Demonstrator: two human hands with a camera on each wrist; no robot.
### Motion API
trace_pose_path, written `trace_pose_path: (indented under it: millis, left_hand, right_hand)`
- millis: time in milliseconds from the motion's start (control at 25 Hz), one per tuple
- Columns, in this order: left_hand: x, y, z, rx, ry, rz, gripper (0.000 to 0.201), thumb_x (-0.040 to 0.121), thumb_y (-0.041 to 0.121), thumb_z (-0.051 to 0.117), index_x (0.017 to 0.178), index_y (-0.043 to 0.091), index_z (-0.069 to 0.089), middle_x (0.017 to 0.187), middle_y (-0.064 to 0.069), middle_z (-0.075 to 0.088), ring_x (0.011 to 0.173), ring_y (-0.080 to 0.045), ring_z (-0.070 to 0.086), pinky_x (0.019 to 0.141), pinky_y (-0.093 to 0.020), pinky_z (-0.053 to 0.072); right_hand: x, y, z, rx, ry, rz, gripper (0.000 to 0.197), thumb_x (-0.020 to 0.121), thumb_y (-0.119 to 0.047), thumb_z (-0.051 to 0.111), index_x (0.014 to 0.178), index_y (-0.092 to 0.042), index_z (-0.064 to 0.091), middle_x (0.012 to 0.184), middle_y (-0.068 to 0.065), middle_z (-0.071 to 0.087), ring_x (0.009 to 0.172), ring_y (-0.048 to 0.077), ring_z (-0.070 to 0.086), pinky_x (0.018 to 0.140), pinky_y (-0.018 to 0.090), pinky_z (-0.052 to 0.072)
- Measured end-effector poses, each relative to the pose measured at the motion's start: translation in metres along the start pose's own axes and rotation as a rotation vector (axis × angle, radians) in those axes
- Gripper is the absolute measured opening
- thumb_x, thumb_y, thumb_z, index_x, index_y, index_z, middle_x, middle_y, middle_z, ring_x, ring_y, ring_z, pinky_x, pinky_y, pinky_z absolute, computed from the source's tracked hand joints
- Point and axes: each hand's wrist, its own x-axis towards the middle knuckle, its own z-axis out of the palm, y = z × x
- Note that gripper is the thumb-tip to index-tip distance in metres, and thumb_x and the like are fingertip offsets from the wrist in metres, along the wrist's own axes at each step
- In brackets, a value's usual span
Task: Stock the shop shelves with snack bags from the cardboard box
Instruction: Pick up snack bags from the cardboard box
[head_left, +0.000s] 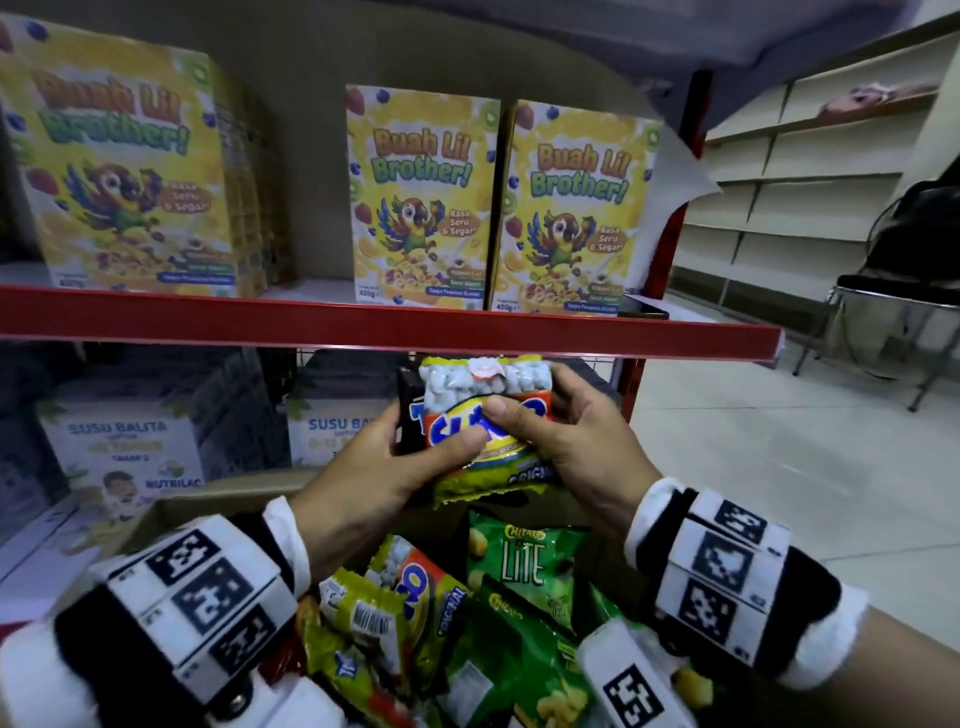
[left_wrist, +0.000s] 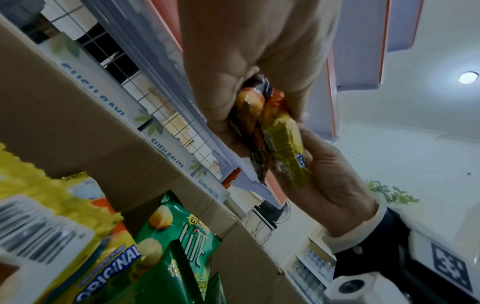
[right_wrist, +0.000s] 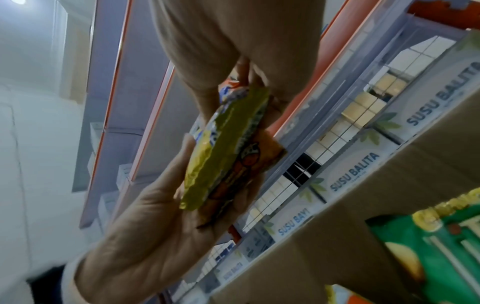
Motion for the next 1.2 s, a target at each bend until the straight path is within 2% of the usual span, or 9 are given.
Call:
trace_pose_path:
  millis: [200,320,440,560,680,840,960,1080,1200]
  left_hand:
    - [0.006,-0.016,-0.011,0.033,0.174,0.072,0.048,0.064,0.029,0.074,0.109,0.02,0.06,0.093,-0.002,0.076,0.082,-0.019,0.074,0.058,-0.024,0.057]
    - [-0.001,-0.023,-0.021,0.055,0.206,0.056,0.045,0.065,0.026,0.075,0.107,0.022,0.059,0.094,0.001,0.076,0.082,-0.017,0.074,0.059,-0.021,0.057]
    - [-0.007,-0.025,-0.03,0.084,0.223,0.051,0.046,0.065,0.022,0.075,0.109,0.016,0.063,0.097,-0.002,0.076,0.086,-0.019,0.073,0.063,-0.024,0.059]
    - [-0.008,-0.023,-0.038,0.068,0.255,-0.002,0.049,0.062,0.023,0.077,0.108,0.014,0.064,0.097,-0.006,0.076,0.087,-0.022,0.073,0.065,-0.026,0.06]
    - [-0.01,-0.024,-0.036,0.064,0.223,-0.052,0.049,0.064,0.023,0.077,0.11,0.013,0.065,0.096,-0.007,0.076,0.086,-0.023,0.073,0.06,-0.026,0.058]
    - [-0.016,-0.022,-0.026,0.096,0.159,-0.098,0.048,0.066,0.04,0.071,0.108,0.017,0.066,0.095,-0.005,0.076,0.081,-0.021,0.074,0.056,-0.028,0.058]
    - [-0.015,-0.017,-0.034,0.125,0.253,-0.104,0.049,0.067,0.047,0.067,0.103,0.013,0.069,0.087,-0.008,0.076,0.073,-0.02,0.074,0.054,-0.026,0.057]
    - [-0.015,-0.016,-0.049,0.13,0.347,-0.102,0.061,0.06,0.053,0.068,0.108,0.014,0.066,0.088,-0.007,0.076,0.077,-0.02,0.074,0.058,-0.028,0.057]
    - [-0.019,-0.018,-0.06,0.127,0.386,-0.119,0.064,0.06,0.055,0.068,0.111,0.017,0.064,0.091,-0.005,0.076,0.085,-0.023,0.073,0.07,-0.035,0.057]
  right_hand:
    - [0.01,0.031,-0.024,-0.305,0.093,0.228,0.039,0.095,-0.05,0.037,0.105,-0.021,0.061,0.092,0.001,0.069,0.074,0.009,0.066,0.07,0.024,0.053]
    - [0.009,0.052,-0.045,-0.892,0.034,0.381,0.03,0.093,-0.037,0.055,0.115,-0.017,0.058,0.112,0.002,0.056,0.099,0.018,0.058,0.083,0.021,0.048]
    - [0.003,0.061,-0.048,-1.15,-0.072,0.397,0.032,0.083,-0.032,0.07,0.108,-0.02,0.055,0.105,-0.002,0.045,0.097,0.017,0.053,0.069,0.009,0.043]
    - [-0.002,0.059,-0.035,-0.816,-0.008,0.284,0.031,0.08,-0.05,0.065,0.09,-0.02,0.061,0.09,-0.003,0.061,0.086,0.015,0.059,0.073,0.023,0.049]
    - [-0.006,0.048,-0.015,-0.183,-0.137,0.261,0.043,0.076,-0.045,0.063,0.108,-0.016,0.062,0.081,-0.008,0.071,0.067,0.005,0.064,0.062,0.019,0.052]
    - [-0.009,0.048,0.005,-0.287,-0.189,0.123,0.034,0.074,-0.014,0.079,0.104,-0.017,0.063,0.096,-0.001,0.074,0.088,0.012,0.071,0.074,0.024,0.056]
    - [-0.013,0.053,0.005,-0.309,-0.251,0.221,0.037,0.077,-0.024,0.073,0.11,-0.018,0.058,0.099,-0.005,0.071,0.09,0.012,0.068,0.073,0.027,0.056]
    - [-0.02,0.059,-0.012,-0.876,-0.422,0.42,0.062,0.072,-0.051,0.072,0.12,-0.018,0.052,0.106,0.0,0.061,0.094,0.018,0.06,0.086,0.039,0.051]
    - [-0.028,0.065,-0.022,-1.363,-0.686,0.492,0.079,0.067,-0.05,0.079,0.132,-0.02,0.045,0.129,0.004,0.051,0.116,0.022,0.052,0.099,0.031,0.044]
